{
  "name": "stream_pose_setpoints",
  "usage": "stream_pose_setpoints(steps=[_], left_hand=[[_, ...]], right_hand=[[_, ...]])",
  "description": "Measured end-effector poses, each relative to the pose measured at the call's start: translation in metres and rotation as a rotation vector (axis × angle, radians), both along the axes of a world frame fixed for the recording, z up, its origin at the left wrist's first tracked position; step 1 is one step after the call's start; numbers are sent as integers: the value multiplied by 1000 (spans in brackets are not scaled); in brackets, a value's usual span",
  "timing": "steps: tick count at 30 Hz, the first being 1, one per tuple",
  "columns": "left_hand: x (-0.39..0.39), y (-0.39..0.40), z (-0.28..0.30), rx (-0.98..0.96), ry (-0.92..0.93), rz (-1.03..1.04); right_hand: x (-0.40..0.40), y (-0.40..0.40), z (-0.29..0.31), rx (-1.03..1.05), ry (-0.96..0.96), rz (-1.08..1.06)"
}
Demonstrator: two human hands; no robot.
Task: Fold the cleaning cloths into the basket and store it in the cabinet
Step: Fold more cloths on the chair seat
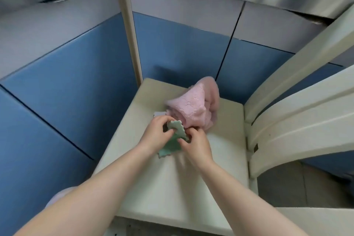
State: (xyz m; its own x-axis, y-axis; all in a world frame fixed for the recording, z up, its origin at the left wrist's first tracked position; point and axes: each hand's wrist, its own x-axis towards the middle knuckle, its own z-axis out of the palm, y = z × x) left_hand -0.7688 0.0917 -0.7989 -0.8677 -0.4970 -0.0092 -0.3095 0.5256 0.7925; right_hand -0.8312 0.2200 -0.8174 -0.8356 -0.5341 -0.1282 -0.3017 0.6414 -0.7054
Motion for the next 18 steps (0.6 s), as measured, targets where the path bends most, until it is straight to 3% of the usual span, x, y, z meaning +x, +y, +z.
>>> stream_pose_setpoints(steps=[8,13,18], left_hand=[[-9,-10,47,-258,136,-16],[-16,-14,103,-141,192,-68],[-28,-16,157,-172,266,-34]], right_hand=[[-1,9,59,-157,78,-98],[-16,13,116,-215,151,-31],[-31,11,160,-188,209,-17]])
